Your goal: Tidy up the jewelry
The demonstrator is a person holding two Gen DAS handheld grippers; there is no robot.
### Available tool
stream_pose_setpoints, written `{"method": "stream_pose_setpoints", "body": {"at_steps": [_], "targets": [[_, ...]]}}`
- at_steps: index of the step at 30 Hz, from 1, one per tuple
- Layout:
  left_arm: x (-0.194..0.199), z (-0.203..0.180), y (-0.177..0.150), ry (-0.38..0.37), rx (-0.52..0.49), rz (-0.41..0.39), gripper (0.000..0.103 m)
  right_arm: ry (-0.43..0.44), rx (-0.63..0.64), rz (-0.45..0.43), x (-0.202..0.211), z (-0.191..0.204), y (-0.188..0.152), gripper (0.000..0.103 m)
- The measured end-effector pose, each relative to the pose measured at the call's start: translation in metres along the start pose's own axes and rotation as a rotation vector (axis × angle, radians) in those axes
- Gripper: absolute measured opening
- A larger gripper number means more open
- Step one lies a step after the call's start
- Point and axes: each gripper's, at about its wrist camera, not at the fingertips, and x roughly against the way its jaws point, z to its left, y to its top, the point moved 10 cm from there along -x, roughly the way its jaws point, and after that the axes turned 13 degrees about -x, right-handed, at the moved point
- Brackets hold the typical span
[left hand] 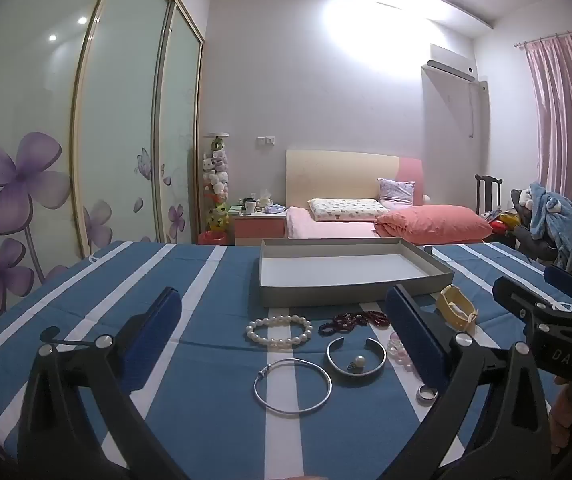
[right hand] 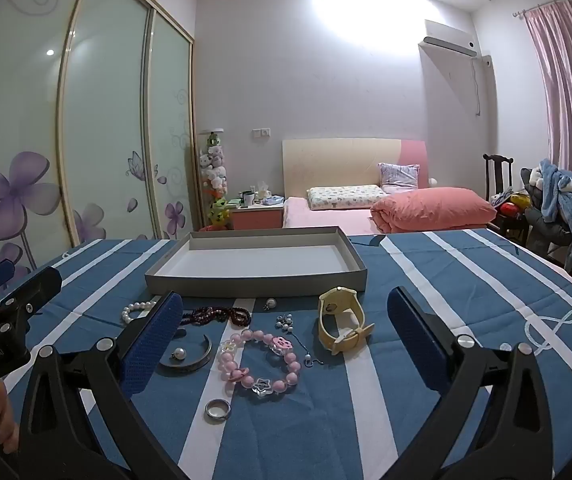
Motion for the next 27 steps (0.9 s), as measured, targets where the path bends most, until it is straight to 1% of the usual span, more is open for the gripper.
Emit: {"method": "stream_pose_setpoints", "body": {"at_steps": [27], "targets": [[-0.0008, 0.0019, 0.0002, 0.003, 0.005, 0.004, 0.099, 0.000, -0.002, 0.000, -0.0007, 0.0004, -0.0009, 0.101]]}}
